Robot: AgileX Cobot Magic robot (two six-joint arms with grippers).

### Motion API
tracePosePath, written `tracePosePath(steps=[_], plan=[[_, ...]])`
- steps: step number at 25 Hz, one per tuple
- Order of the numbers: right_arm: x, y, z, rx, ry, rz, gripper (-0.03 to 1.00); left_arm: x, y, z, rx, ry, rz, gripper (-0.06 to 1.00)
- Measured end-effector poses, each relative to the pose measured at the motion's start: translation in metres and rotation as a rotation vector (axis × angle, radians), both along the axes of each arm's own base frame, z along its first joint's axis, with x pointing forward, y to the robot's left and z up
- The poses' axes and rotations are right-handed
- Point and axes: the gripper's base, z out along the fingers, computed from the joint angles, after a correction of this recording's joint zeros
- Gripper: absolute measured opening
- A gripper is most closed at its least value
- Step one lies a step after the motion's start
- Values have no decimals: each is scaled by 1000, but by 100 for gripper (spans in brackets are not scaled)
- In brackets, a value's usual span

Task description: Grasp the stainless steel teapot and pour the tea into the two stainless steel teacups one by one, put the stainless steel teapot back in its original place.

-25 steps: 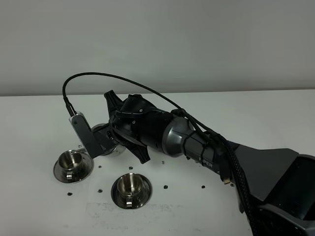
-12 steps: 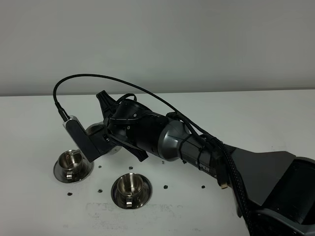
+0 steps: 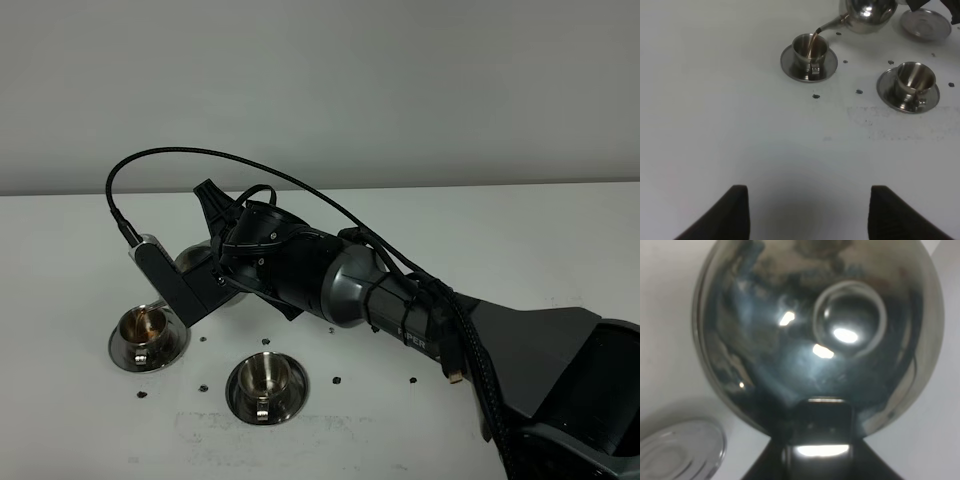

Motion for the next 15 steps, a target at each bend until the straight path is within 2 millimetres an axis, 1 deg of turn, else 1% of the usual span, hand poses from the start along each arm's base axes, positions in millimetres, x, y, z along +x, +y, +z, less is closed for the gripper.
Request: tracePosePath(steps=[15], plan=[[2,-1,2,-33,-45,20,20,0,0,0,0,0,0,57]])
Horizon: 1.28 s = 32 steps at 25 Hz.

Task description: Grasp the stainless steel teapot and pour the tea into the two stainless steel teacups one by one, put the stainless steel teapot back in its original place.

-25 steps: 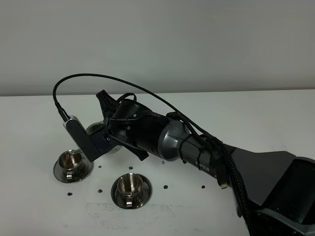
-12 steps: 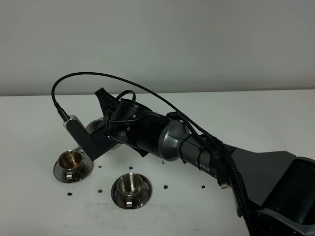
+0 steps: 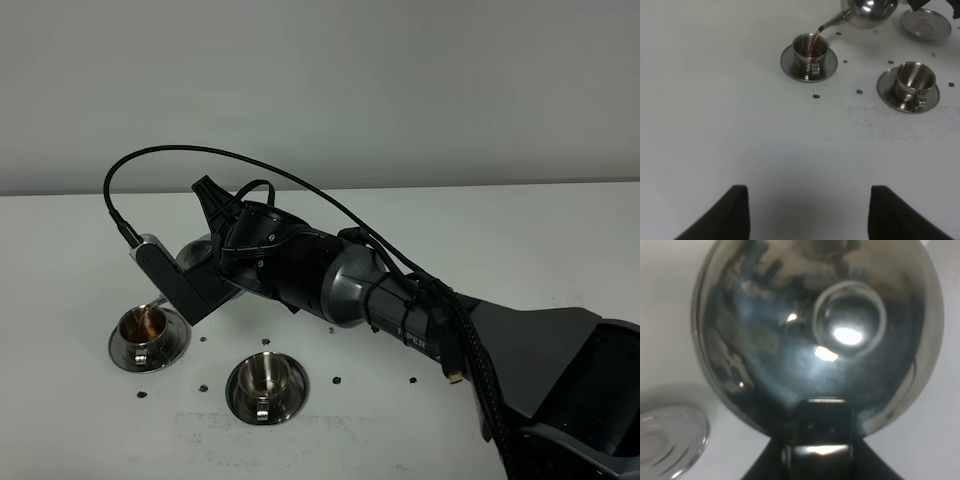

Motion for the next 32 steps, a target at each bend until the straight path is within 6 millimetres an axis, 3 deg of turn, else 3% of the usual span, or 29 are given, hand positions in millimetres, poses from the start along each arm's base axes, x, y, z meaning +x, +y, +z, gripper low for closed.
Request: tracePosePath(steps=[32], plan=[[1,-1,1,-23,-27,10,20,0,0,0,-1,0,1,57]])
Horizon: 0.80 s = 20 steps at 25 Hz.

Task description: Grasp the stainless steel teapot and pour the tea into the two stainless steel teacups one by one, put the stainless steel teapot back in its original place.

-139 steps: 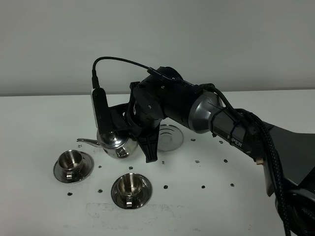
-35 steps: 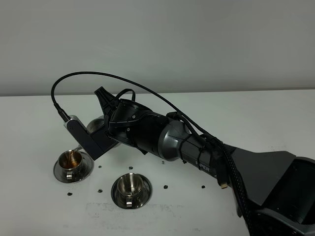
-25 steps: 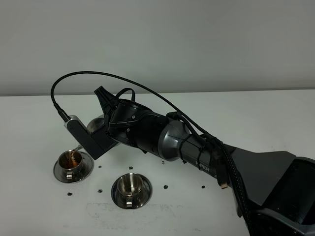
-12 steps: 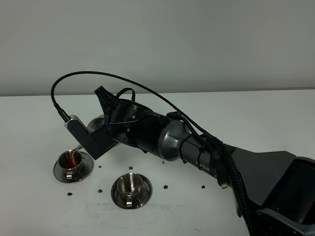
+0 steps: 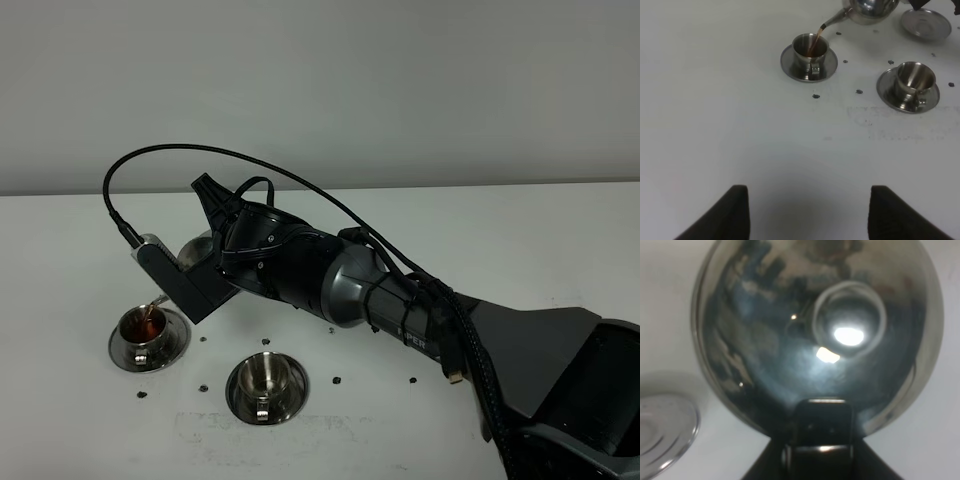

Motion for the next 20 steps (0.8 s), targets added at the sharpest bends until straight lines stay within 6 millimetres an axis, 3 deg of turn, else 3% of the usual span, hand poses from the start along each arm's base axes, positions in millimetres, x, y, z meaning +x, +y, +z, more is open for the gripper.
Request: tracePosePath(steps=[20], plan=[[1,0,1,-11,-14,8,20,0,0,0,1,0,0,57]])
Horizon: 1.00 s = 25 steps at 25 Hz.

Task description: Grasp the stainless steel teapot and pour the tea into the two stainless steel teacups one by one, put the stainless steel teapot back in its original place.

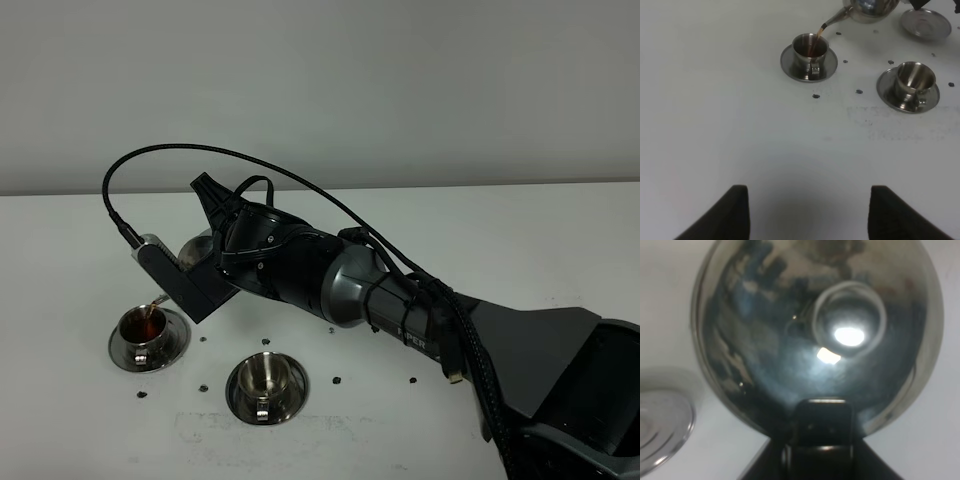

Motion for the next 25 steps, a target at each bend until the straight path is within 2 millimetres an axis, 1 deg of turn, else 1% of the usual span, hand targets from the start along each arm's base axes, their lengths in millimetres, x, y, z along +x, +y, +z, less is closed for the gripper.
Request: tracePosePath(steps=[25], plan=[[0,0,0,-5,-8,4,20,0,0,0,0,0,0,57]])
